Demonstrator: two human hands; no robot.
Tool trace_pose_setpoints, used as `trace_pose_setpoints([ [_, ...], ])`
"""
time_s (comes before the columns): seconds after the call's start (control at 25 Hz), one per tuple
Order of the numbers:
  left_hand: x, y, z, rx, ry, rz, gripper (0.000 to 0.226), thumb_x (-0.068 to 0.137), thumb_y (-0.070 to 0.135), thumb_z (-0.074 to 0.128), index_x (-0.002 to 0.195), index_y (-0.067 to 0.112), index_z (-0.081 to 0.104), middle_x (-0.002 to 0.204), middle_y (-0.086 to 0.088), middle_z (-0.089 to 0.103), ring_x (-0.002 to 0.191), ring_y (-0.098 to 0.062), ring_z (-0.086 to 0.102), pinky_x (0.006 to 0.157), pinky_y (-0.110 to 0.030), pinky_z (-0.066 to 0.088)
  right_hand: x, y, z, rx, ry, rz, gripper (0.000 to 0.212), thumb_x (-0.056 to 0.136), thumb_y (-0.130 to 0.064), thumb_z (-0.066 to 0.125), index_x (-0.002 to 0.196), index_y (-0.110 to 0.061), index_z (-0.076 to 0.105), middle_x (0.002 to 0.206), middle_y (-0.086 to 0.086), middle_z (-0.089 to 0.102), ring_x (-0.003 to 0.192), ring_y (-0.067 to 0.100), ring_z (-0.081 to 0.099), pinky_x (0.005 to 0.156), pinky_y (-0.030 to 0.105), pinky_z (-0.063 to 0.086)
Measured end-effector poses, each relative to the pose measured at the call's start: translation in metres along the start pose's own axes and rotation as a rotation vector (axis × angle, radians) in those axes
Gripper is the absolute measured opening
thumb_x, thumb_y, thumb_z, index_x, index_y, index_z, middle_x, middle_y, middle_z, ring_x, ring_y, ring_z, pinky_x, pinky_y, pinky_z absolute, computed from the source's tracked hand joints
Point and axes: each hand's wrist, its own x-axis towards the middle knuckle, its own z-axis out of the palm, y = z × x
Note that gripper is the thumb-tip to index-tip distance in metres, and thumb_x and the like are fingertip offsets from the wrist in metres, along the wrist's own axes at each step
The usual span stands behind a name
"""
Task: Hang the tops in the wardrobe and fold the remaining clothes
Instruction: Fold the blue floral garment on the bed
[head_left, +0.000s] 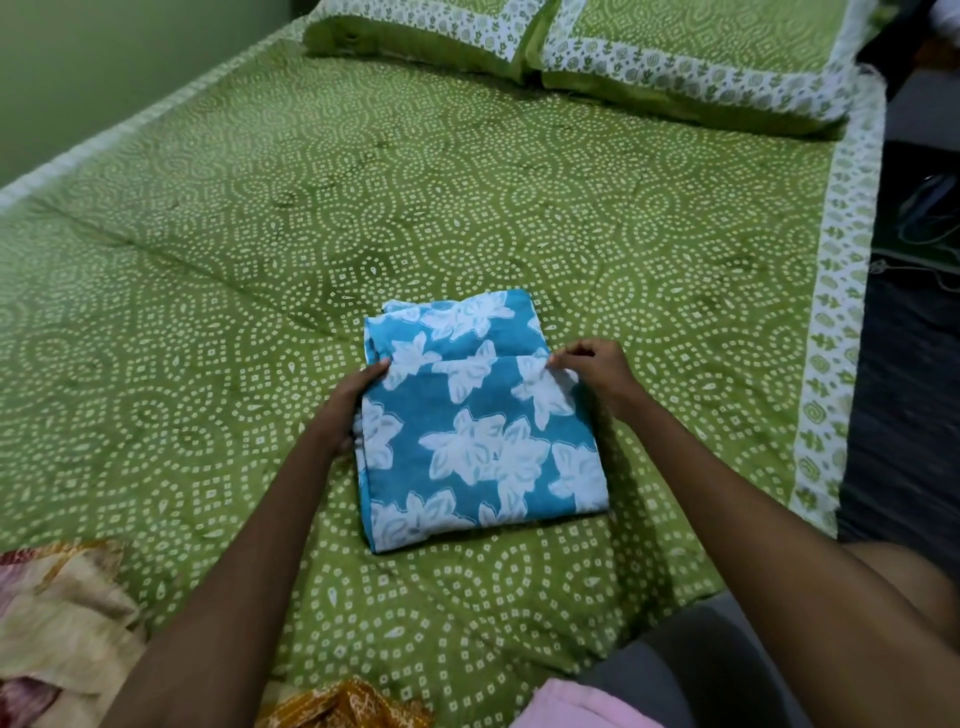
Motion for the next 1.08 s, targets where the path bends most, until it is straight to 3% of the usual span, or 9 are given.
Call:
trace_pose_setpoints([
  [0.08, -0.018, -0.010, 0.009, -0.347, -0.443, -0.088, 0.051, 0.083, 0.034, 0.068, 0.111, -0.007, 0.064, 0.107, -0.023, 0.067, 0.099, -0.031, 0.066, 0.087, -0.037, 0.052, -0.004, 0.002, -0.004, 0.080, -0.079, 0.095, 0.034, 0.072, -0.005, 0.078, 0.099, -0.009, 0.057, 0.091, 0.003, 0.060, 0.083, 0.015, 0.057, 0.075, 0.029, 0.049],
  [0.12, -0.024, -0.013, 0.011, -0.378, -0.438, -0.064, 0.051, 0.080, 0.034, 0.072, 0.107, -0.008, 0.066, 0.105, -0.023, 0.068, 0.100, -0.031, 0.066, 0.088, -0.037, 0.051, -0.007, 0.004, -0.005, 0.100, -0.119, 0.142, 0.038, 0.073, -0.005, 0.077, 0.104, -0.009, 0.055, 0.097, 0.004, 0.061, 0.084, 0.016, 0.059, 0.077, 0.031, 0.051],
  [0.24, -0.035, -0.030, 0.002, -0.344, -0.270, -0.063, 0.063, 0.060, 0.036, 0.088, 0.108, 0.001, 0.069, 0.105, -0.017, 0.070, 0.097, -0.027, 0.068, 0.083, -0.038, 0.054, -0.022, 0.003, -0.010, 0.305, -0.185, 0.216, 0.029, 0.077, -0.005, 0.071, 0.104, -0.005, 0.061, 0.099, 0.011, 0.068, 0.076, 0.018, 0.067, 0.071, 0.031, 0.056],
  [0.36, -0.055, -0.065, -0.003, -0.217, 0.102, -0.125, 0.091, 0.038, 0.031, 0.095, 0.119, 0.009, 0.060, 0.108, -0.015, 0.069, 0.092, -0.028, 0.069, 0.071, -0.041, 0.059, -0.057, 0.020, -0.011, 0.374, -0.281, 0.362, 0.026, 0.081, -0.017, 0.066, 0.102, -0.004, 0.063, 0.099, 0.013, 0.071, 0.081, 0.024, 0.069, 0.073, 0.034, 0.058],
  [0.56, -0.075, -0.096, 0.027, 0.149, 0.604, 0.111, 0.024, 0.084, 0.013, 0.067, 0.108, 0.009, 0.063, 0.108, -0.011, 0.068, 0.085, -0.021, 0.068, 0.073, -0.032, 0.057, -0.100, 0.043, 0.000, 0.313, -0.118, 0.287, 0.020, 0.094, -0.017, 0.055, 0.108, -0.005, 0.062, 0.090, 0.003, 0.071, 0.072, 0.013, 0.070, 0.061, 0.025, 0.057],
  [0.68, -0.089, -0.105, 0.038, 0.264, 0.619, 0.197, 0.021, 0.088, 0.013, 0.062, 0.109, 0.010, 0.062, 0.093, 0.000, 0.067, 0.077, -0.010, 0.064, 0.060, -0.016, 0.054, -0.111, 0.050, 0.000, 0.175, 0.005, 0.164, 0.016, 0.094, -0.019, 0.054, 0.104, -0.010, 0.064, 0.096, 0.004, 0.070, 0.081, 0.017, 0.068, 0.069, 0.028, 0.056],
  [0.84, -0.101, -0.117, 0.032, 0.495, 0.645, 0.109, 0.023, 0.088, 0.016, 0.064, 0.105, 0.001, 0.065, 0.094, -0.009, 0.066, 0.076, -0.018, 0.062, 0.069, -0.027, 0.046, -0.124, 0.076, -0.007, -0.239, -0.002, 0.066, 0.021, 0.091, -0.027, 0.059, 0.092, -0.009, 0.069, 0.090, 0.007, 0.071, 0.087, 0.027, 0.067, 0.076, 0.042, 0.053],
  [1.0, -0.108, -0.126, 0.033, 0.721, 0.761, 0.010, 0.029, 0.083, 0.034, 0.070, 0.070, 0.010, 0.061, 0.070, -0.005, 0.063, 0.071, -0.026, 0.061, 0.061, -0.031, 0.043, -0.127, 0.074, -0.014, -0.400, -0.056, 0.121, 0.028, 0.090, -0.034, 0.058, 0.094, -0.008, 0.070, 0.093, 0.008, 0.071, 0.087, 0.028, 0.065, 0.079, 0.041, 0.050],
  [1.08, -0.111, -0.129, 0.029, 0.787, 0.799, -0.028, 0.043, 0.073, 0.053, 0.072, 0.077, 0.011, 0.061, 0.078, -0.007, 0.065, 0.081, -0.030, 0.062, 0.078, -0.038, 0.048, -0.128, 0.075, -0.013, -0.412, -0.063, 0.167, 0.030, 0.089, -0.035, 0.059, 0.093, -0.007, 0.069, 0.093, 0.009, 0.070, 0.087, 0.028, 0.065, 0.079, 0.040, 0.050],
])
